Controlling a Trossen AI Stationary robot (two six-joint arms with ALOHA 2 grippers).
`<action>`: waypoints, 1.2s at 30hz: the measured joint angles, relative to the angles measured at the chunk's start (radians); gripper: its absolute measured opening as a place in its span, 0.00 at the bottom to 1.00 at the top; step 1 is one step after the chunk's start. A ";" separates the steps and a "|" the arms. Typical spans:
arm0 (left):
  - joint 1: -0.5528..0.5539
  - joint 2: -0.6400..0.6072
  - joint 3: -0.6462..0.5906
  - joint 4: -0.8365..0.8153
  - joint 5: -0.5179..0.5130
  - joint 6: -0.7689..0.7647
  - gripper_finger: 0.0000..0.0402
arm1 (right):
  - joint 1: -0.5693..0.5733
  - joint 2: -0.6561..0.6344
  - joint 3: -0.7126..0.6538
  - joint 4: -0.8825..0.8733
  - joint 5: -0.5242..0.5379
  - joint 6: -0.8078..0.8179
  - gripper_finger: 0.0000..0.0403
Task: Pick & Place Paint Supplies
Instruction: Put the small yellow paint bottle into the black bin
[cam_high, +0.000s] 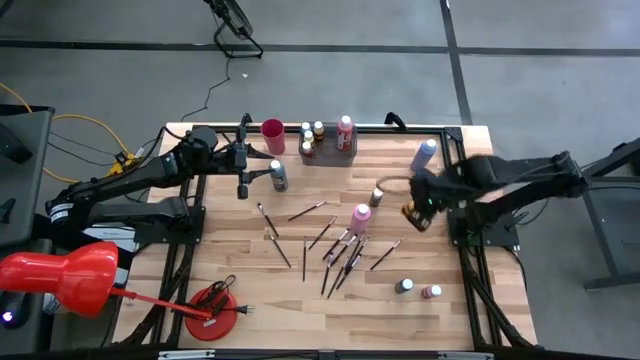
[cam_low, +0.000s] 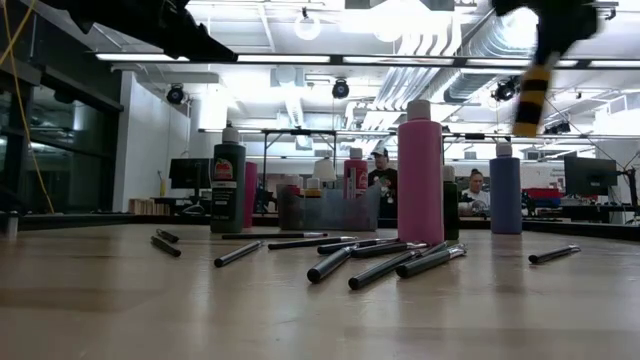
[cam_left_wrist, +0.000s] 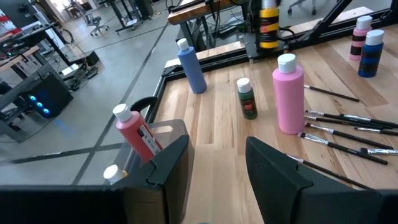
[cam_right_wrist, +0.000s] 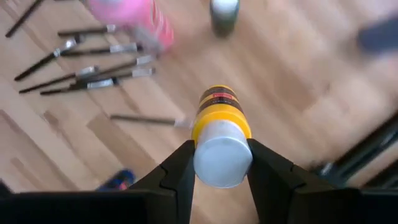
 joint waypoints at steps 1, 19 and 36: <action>0.000 0.000 0.000 0.000 0.000 0.000 0.38 | -0.039 0.017 0.021 0.007 -0.002 -0.067 0.29; 0.000 0.000 0.000 0.000 0.000 0.000 0.38 | -0.415 0.571 0.569 0.177 -0.069 -0.671 0.30; 0.000 0.000 0.000 -0.007 -0.051 0.075 0.38 | -0.567 0.945 0.718 0.426 -0.115 -0.534 0.30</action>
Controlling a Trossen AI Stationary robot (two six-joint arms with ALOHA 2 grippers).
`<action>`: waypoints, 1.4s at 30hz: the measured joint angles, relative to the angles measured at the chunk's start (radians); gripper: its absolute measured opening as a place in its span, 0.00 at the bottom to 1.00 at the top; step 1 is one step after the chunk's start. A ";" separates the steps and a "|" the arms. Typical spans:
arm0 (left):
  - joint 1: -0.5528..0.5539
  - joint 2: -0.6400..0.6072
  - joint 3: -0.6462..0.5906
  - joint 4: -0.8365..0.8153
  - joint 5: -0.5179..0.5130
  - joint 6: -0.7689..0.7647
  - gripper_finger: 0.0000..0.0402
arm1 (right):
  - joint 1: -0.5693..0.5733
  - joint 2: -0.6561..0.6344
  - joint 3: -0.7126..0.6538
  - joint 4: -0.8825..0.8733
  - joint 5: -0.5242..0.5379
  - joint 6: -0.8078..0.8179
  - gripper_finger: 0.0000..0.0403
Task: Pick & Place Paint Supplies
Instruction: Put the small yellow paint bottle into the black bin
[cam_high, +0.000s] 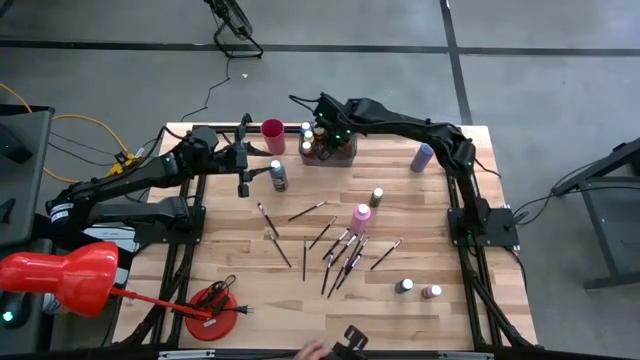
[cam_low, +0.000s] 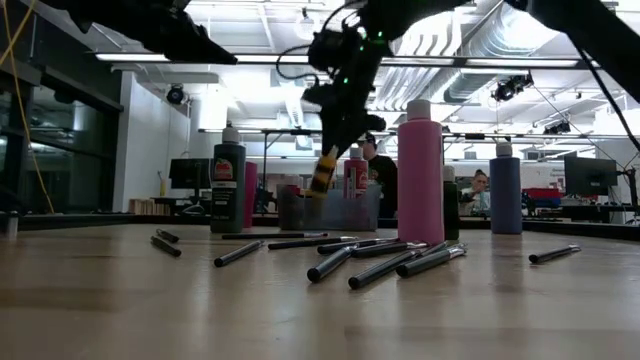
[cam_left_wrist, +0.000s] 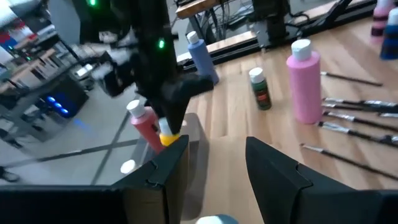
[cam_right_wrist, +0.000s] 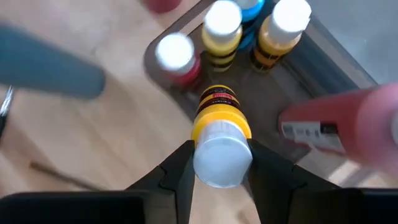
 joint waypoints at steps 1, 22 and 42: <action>0.000 0.000 0.000 0.000 -0.008 0.016 0.38 | -0.004 0.010 0.000 0.014 -0.001 0.009 0.30; 0.000 0.000 0.000 0.004 -0.018 0.061 0.38 | -0.023 0.066 0.012 0.013 0.032 -0.348 0.31; 0.000 0.000 0.000 0.005 -0.017 0.060 0.38 | -0.022 0.112 0.014 0.113 0.089 -0.529 0.32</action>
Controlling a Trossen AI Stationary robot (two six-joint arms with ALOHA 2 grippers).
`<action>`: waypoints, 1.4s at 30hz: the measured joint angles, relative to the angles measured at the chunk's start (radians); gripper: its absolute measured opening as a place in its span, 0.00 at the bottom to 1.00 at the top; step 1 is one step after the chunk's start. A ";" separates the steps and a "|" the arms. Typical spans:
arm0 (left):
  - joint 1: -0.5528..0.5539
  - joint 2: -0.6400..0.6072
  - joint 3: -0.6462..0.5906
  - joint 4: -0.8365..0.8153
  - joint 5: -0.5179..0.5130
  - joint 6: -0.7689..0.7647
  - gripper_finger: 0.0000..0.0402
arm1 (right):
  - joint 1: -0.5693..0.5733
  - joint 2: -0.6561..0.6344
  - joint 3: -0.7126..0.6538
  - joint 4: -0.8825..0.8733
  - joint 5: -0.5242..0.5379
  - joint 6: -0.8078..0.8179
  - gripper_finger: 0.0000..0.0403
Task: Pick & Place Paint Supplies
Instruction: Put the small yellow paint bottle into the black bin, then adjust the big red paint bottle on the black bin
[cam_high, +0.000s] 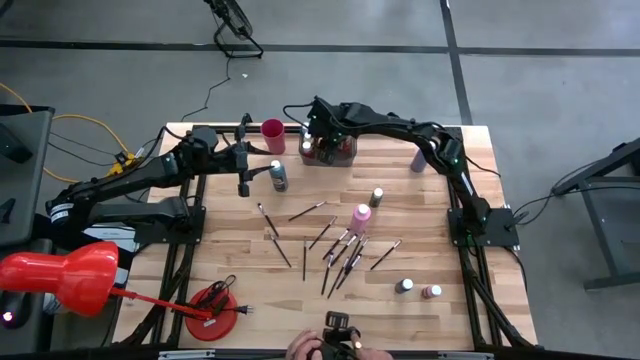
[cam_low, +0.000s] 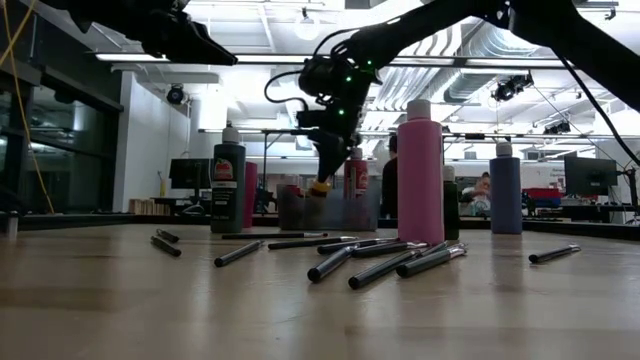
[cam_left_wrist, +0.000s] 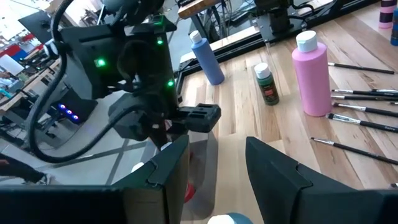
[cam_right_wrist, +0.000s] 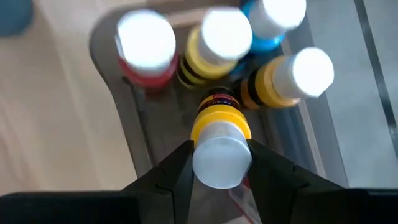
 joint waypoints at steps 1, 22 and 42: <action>0.000 0.000 0.000 0.000 0.000 0.000 0.38 | 0.000 0.000 0.000 0.008 -0.002 0.000 0.32; 0.000 0.000 0.000 0.000 0.000 0.000 0.38 | 0.000 0.000 0.000 0.018 -0.032 -0.016 0.32; 0.000 0.000 0.000 0.000 0.000 0.000 0.38 | 0.000 0.001 0.000 0.040 0.026 -0.015 0.52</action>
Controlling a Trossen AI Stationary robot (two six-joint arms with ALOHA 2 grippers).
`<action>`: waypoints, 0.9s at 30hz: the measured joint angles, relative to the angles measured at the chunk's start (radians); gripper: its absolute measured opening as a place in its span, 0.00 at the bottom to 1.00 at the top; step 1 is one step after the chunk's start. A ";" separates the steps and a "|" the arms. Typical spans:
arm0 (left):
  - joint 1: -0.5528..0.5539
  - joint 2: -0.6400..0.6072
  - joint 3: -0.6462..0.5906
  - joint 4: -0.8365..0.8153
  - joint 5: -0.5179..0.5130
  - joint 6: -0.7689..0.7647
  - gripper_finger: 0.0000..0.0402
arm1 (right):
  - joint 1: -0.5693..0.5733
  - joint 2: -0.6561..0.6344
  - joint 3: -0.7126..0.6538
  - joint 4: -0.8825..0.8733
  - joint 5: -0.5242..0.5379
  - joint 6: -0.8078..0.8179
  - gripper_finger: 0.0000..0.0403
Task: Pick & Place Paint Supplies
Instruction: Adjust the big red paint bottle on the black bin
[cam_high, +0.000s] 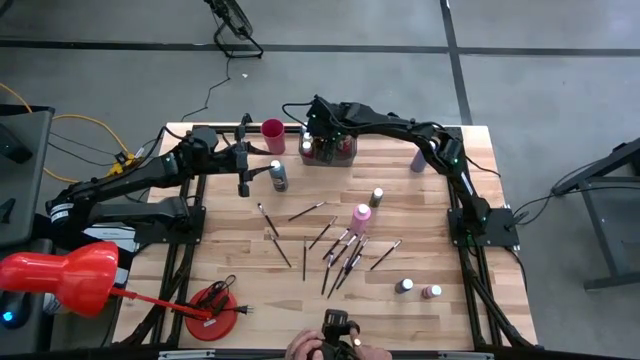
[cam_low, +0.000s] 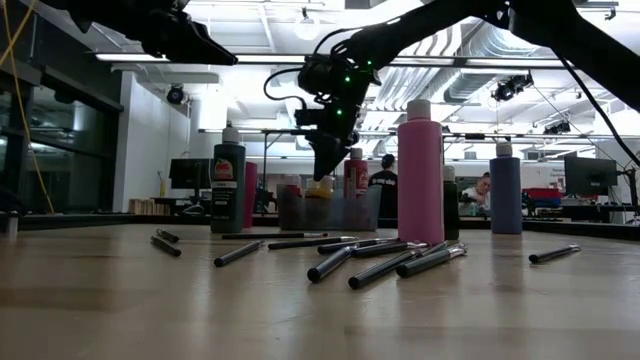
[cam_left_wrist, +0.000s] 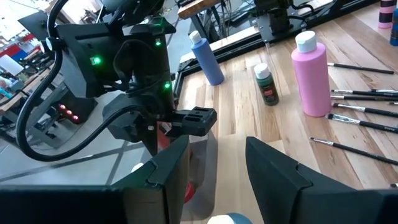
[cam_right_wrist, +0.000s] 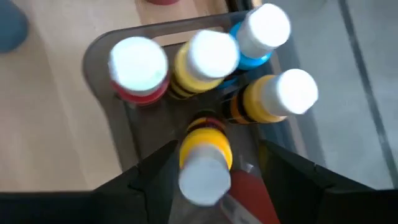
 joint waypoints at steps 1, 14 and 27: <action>0.000 0.000 0.000 0.000 0.000 0.000 0.38 | 0.000 0.000 0.000 0.004 0.002 0.000 0.51; 0.000 0.000 0.000 0.000 0.000 0.000 0.38 | 0.002 -0.009 0.000 0.048 0.047 0.052 0.34; 0.000 0.000 0.000 0.000 0.000 0.000 0.38 | 0.020 -0.089 -0.028 -0.280 -0.151 0.232 0.31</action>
